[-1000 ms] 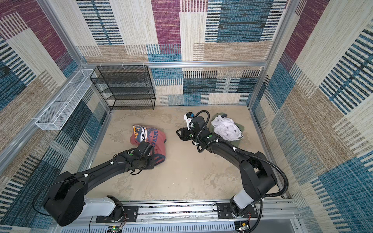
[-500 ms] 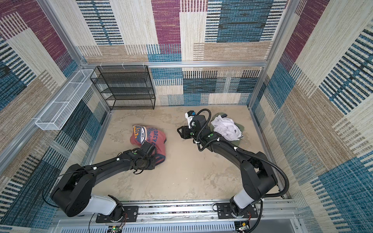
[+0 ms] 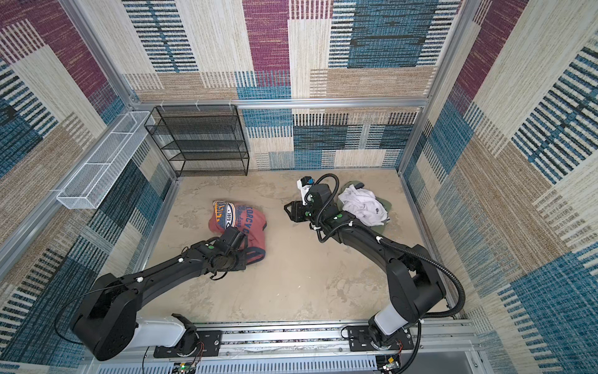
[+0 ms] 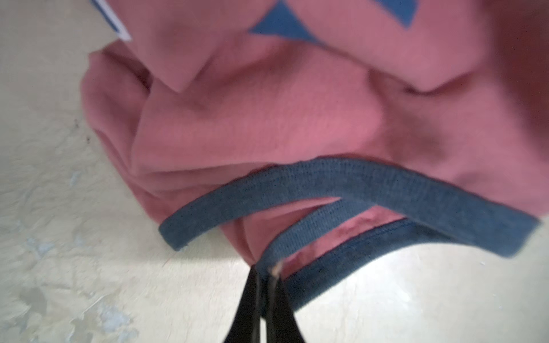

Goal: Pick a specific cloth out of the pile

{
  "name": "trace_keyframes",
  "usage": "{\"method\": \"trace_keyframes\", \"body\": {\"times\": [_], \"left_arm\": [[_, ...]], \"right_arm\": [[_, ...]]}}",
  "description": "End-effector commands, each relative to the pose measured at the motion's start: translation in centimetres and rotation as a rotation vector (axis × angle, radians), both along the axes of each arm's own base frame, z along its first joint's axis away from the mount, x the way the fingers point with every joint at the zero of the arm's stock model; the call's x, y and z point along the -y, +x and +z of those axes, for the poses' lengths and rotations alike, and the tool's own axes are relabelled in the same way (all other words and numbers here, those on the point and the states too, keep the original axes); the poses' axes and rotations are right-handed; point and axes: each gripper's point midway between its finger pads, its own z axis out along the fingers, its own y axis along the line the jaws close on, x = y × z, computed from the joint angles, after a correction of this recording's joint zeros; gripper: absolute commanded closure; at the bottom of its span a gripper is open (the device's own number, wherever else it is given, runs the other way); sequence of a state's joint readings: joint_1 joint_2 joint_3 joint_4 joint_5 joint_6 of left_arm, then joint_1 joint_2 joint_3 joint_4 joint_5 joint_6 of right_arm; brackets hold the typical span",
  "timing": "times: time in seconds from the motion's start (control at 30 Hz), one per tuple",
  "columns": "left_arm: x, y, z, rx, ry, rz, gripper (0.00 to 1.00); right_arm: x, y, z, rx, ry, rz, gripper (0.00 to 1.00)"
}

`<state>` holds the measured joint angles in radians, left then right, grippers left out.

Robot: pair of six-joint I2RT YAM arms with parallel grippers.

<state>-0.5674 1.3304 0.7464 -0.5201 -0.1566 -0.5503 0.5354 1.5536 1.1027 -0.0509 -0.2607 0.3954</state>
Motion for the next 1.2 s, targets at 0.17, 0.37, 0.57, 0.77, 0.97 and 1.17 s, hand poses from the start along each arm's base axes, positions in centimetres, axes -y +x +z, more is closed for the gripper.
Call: {"method": "trace_keyframes", "body": {"times": [0.17, 0.37, 0.57, 0.77, 0.97, 1.17], "left_arm": [[-0.9, -1.7, 5.2, 0.049, -0.063, 0.038, 1.0], [-1.5, -2.5, 8.6, 0.099, -0.099, 0.056, 1.0], [-2.1, -3.1, 10.8, 0.131, -0.109, 0.071, 1.0], [-2.7, -3.3, 13.1, 0.179, -0.125, 0.08, 1.0], [-2.7, -3.6, 14.2, 0.194, -0.14, 0.079, 1.0], [-2.6, -4.0, 15.5, 0.211, -0.162, 0.079, 1.0]], "right_arm": [[-0.1, -0.1, 1.7, 0.025, 0.045, -0.003, 0.5], [0.2, -0.6, 2.3, 0.034, 0.06, -0.002, 0.49], [0.4, -1.1, 2.8, 0.043, 0.072, 0.0, 0.49], [0.6, -1.4, 3.2, 0.048, 0.08, -0.001, 0.49], [0.6, -1.7, 3.5, 0.051, 0.086, 0.004, 0.49], [0.7, -1.9, 4.2, 0.058, 0.097, 0.004, 0.49]]}}
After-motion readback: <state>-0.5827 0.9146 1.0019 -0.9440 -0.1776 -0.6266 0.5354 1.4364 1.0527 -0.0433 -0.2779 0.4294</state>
